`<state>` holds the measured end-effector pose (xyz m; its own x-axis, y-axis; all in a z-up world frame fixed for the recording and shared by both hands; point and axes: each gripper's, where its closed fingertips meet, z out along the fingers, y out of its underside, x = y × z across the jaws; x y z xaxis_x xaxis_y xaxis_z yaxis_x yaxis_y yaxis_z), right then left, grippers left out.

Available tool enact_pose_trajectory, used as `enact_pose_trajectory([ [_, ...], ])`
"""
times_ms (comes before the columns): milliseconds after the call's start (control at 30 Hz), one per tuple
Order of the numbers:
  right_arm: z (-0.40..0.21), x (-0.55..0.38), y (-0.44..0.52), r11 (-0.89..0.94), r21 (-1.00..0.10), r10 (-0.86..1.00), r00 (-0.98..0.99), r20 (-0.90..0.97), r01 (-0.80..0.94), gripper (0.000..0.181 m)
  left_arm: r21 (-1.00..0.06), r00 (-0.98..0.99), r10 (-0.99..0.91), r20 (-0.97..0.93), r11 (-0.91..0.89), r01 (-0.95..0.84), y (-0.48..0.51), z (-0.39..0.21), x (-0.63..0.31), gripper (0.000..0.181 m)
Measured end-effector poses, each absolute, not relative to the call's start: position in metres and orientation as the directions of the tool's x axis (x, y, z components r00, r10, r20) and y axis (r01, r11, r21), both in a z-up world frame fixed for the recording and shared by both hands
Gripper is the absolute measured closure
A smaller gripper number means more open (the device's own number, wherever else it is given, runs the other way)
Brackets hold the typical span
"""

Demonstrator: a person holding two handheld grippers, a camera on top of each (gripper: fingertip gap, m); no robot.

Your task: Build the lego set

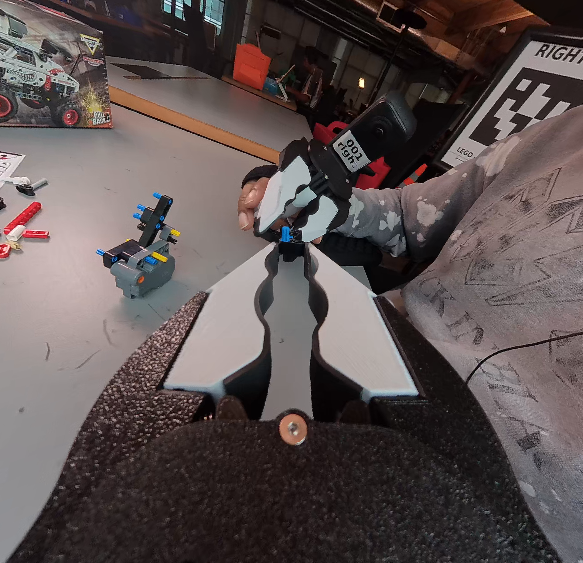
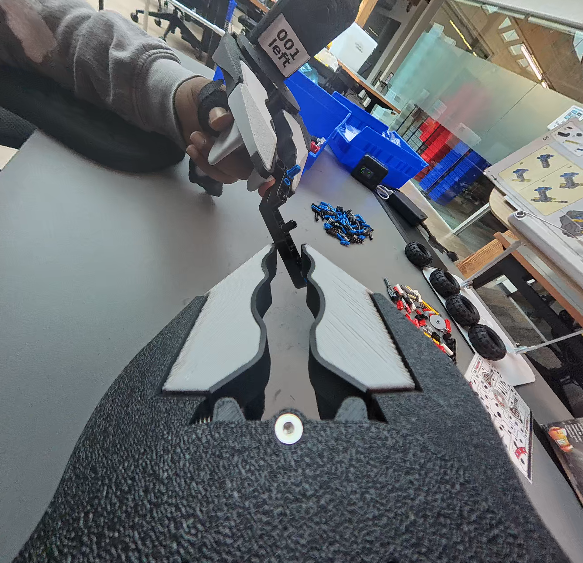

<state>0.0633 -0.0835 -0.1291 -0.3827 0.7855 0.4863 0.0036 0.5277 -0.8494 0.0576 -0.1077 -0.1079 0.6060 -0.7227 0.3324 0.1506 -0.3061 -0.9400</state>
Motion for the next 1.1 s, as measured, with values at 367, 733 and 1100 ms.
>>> enact_pose_trajectory([
  [367, -0.13, 0.065, -0.08, 0.45, -0.893, 0.82, -0.407, 0.401, 0.027, 0.171, -0.908, 0.65, -0.643, 0.405, -0.367, 0.202, -0.095, -0.116, 0.043, 0.166],
  [733, -0.122, 0.069, -0.075, 0.233, -0.971, 0.871, -0.458, 0.18, 0.06, 0.173, -0.942, 0.747, -0.614, 0.256, -0.333, 0.05, -0.093, -0.129, 0.038, 0.145],
  [1100, -0.134, 0.064, -0.064, 0.219, -0.966, 0.898, -0.416, 0.144, 0.14, 0.173, -0.946, 0.817, -0.556, 0.153, -0.321, -0.042, -0.085, -0.14, 0.035, 0.15],
])
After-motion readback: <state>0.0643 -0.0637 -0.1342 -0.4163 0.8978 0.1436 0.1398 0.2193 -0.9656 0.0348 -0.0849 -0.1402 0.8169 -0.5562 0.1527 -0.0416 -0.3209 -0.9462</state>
